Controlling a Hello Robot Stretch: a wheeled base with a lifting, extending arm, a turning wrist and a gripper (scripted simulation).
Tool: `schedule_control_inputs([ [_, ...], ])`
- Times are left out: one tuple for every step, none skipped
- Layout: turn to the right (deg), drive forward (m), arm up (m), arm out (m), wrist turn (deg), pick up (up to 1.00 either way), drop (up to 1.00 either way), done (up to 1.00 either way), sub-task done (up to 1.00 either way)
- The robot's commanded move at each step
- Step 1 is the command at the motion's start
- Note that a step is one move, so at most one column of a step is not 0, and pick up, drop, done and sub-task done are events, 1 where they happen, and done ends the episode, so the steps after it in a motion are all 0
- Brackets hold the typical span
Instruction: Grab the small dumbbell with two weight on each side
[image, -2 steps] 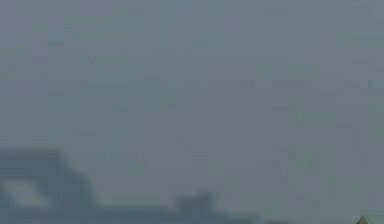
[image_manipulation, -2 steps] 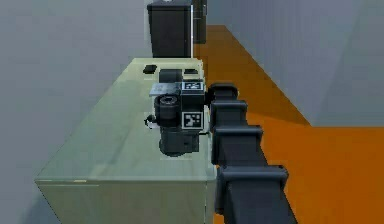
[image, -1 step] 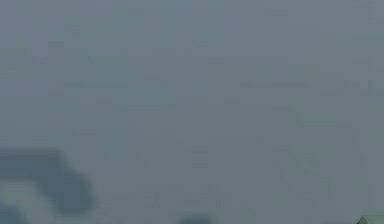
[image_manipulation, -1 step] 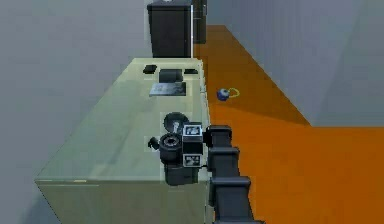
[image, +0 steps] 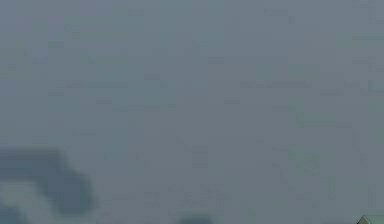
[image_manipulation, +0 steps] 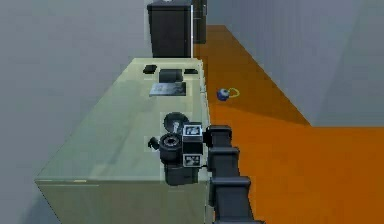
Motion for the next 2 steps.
schedule_control_inputs([
  [0.0,0.00,0.08,0.00,0.0,0.00,0.00,0.00,0.00],
  [0.0,0.00,0.00,0.00,0.0,0.00,0.00,1.00,0.00],
])
